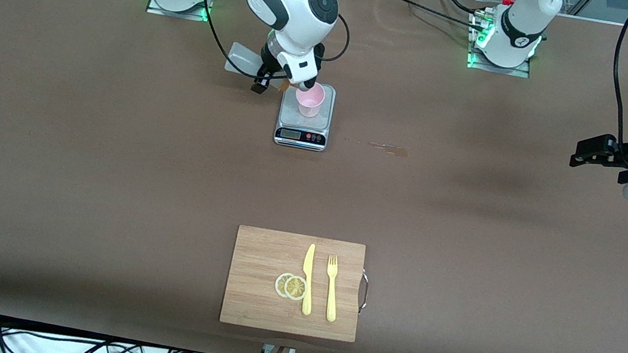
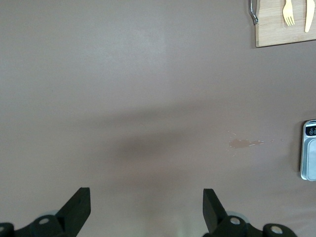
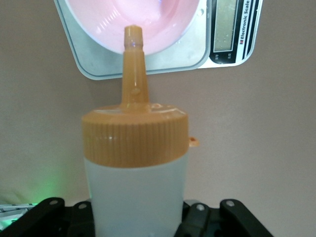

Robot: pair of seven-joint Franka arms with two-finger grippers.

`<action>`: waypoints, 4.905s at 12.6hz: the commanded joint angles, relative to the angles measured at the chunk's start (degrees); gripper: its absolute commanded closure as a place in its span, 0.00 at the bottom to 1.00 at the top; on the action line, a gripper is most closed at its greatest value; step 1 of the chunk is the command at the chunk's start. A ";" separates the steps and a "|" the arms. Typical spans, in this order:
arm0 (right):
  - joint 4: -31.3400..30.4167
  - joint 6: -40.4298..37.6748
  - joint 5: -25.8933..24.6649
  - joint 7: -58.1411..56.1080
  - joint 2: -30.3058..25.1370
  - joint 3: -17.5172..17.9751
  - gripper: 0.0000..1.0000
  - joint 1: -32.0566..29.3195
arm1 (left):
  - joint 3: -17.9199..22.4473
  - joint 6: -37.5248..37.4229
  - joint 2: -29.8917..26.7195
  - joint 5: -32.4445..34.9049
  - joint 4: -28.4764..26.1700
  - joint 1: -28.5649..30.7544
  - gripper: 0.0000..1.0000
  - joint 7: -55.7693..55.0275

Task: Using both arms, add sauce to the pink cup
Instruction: 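Tilt the bottle nozzle over the pink cup with the right gripper, then move the squeeze bottle back from the cup with the right gripper, then lower the squeeze bottle onto the table with the right gripper, then open the right gripper and withdraw it from the bottle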

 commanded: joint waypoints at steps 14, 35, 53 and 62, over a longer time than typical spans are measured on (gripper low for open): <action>3.73 -1.78 0.65 -1.10 -0.93 0.01 0.82 -1.66 | 0.19 -0.56 0.60 1.22 1.56 -0.39 0.00 1.05; 12.87 -16.52 65.32 -101.78 8.53 -19.92 0.82 -35.42 | 0.01 -0.56 0.68 1.31 1.56 -1.36 0.00 0.87; 14.70 -40.89 78.62 -136.38 37.64 -37.95 0.00 -35.59 | 0.10 -0.56 0.68 1.31 1.56 -1.36 0.00 0.87; 26.32 -34.23 61.08 -125.25 23.97 -42.01 0.00 -35.59 | 0.01 -0.56 0.68 1.22 1.56 -1.36 0.00 0.87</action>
